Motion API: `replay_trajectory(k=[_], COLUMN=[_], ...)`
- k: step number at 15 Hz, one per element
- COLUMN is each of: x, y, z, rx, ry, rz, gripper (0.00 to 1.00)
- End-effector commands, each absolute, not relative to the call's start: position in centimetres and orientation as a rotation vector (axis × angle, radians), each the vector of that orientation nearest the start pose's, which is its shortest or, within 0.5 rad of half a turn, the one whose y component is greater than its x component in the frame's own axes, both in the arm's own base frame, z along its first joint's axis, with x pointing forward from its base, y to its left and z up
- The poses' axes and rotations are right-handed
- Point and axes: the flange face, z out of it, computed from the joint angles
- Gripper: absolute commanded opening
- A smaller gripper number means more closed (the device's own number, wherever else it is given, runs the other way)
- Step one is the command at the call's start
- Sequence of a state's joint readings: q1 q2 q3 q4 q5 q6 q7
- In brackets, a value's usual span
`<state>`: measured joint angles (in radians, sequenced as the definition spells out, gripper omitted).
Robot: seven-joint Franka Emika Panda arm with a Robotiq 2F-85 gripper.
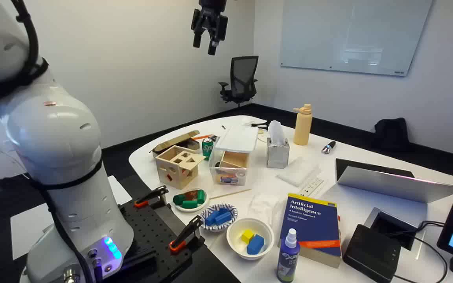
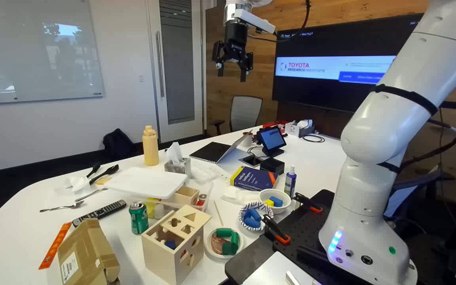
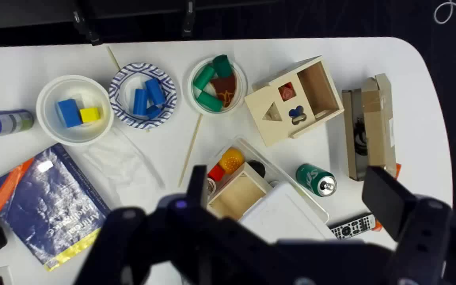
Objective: Close the lid on the cube
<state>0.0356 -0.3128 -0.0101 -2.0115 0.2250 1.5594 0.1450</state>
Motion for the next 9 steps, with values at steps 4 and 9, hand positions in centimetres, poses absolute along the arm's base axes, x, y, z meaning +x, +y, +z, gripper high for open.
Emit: replay_trajectory(k=[4, 9], x=[44.8, 47.1], y=[4.3, 7.0], z=[55.7, 47.3], rx=[-2.909, -2.910], ry=[0.236, 0.481], rz=[0.265, 0.237], gripper=[1.00, 1.00])
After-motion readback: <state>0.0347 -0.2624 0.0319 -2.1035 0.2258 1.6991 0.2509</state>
